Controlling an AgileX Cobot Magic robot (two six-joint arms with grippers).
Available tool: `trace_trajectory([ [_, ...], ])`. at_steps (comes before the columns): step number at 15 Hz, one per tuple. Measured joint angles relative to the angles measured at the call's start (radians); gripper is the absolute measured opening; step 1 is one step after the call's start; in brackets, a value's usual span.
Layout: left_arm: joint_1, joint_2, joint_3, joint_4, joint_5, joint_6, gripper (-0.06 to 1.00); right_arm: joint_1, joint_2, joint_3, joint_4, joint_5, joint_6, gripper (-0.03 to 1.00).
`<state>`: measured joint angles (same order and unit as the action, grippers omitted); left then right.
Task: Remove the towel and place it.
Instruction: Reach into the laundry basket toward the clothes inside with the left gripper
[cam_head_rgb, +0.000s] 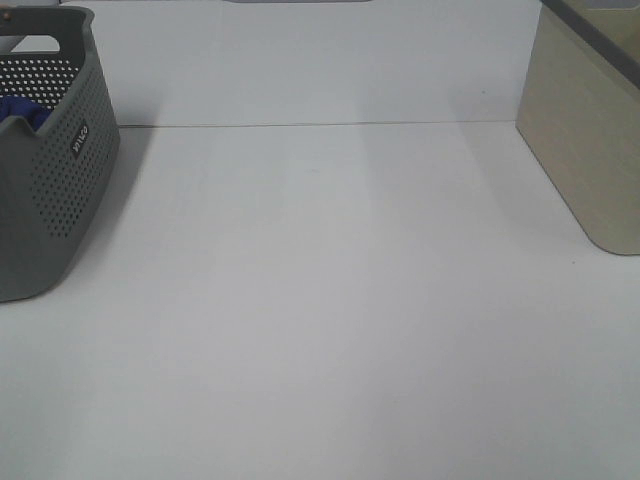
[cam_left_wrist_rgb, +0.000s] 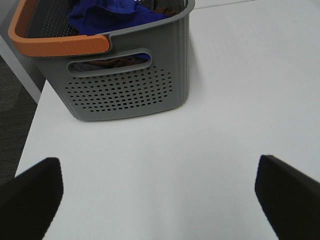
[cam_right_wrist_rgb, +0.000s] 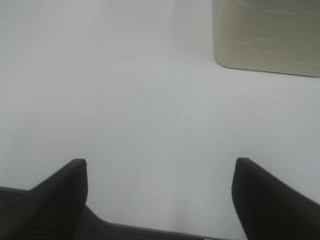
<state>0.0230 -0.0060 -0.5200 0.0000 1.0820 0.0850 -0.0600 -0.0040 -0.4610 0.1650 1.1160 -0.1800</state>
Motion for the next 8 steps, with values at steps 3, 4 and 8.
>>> trace_trajectory([
  [3,0.000,0.000,0.000,0.000,0.000,-0.001,0.99,0.000,0.000,0.000,0.000,0.000,0.000,0.78],
  [4,0.000,0.000,0.000,0.000,0.000,-0.001,0.99,0.000,0.000,0.000,0.000,0.000,0.000,0.78],
  [8,0.000,0.019,-0.035,0.000,0.010,0.018,0.99,0.000,0.000,0.000,0.000,0.000,0.000,0.78],
])
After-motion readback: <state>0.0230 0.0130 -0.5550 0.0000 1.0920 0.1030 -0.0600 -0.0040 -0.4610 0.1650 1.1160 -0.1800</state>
